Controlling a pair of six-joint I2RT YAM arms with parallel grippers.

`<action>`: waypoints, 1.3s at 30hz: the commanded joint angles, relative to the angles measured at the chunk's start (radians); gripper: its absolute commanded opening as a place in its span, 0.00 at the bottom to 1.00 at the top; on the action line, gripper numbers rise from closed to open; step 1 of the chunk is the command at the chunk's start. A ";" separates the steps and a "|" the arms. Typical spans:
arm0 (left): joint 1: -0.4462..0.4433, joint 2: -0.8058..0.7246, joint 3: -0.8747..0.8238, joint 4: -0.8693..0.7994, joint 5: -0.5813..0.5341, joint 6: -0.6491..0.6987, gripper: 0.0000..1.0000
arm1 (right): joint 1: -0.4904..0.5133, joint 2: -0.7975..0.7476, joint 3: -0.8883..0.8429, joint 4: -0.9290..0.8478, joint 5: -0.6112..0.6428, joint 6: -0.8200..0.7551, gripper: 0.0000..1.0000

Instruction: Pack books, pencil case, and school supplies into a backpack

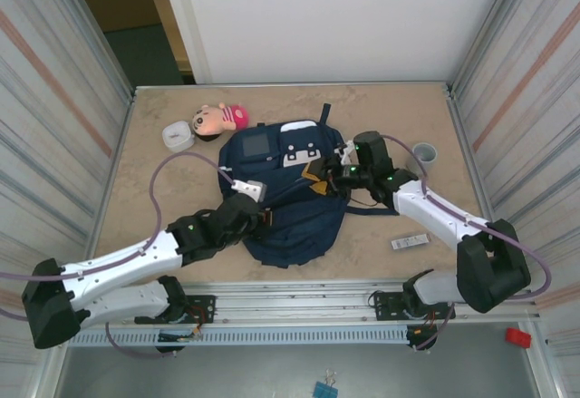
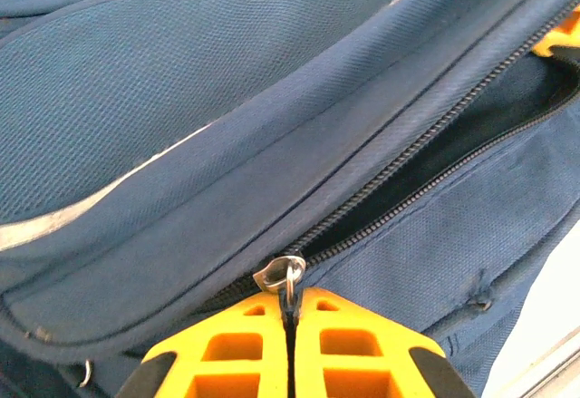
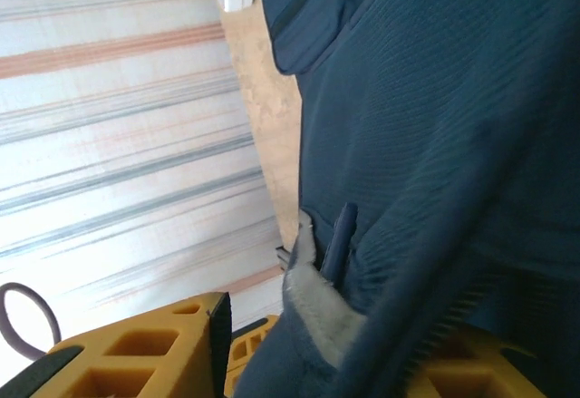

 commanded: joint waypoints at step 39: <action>0.381 -0.066 0.096 -0.064 0.151 0.185 0.83 | -0.679 -0.078 0.205 -1.161 0.378 -0.881 0.78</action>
